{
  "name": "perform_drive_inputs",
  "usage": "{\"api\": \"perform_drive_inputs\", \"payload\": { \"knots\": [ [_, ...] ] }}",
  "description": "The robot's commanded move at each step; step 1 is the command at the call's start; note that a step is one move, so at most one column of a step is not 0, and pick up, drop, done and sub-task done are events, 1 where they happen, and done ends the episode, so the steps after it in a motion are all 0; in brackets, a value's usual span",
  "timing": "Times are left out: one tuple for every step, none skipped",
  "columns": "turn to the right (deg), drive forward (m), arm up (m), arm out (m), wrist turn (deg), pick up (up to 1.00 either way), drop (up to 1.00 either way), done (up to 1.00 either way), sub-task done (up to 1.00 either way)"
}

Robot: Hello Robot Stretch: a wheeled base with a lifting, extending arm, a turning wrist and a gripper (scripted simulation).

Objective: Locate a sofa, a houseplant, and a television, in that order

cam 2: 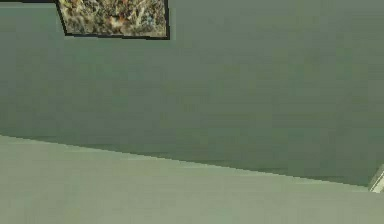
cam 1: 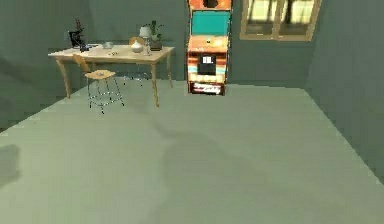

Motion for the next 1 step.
{"api": "perform_drive_inputs", "payload": {
  "knots": [
    [3.0, 0.00, 0.00, 0.00, 0.0, 0.00, 0.00, 0.00, 0.00]
  ]
}}
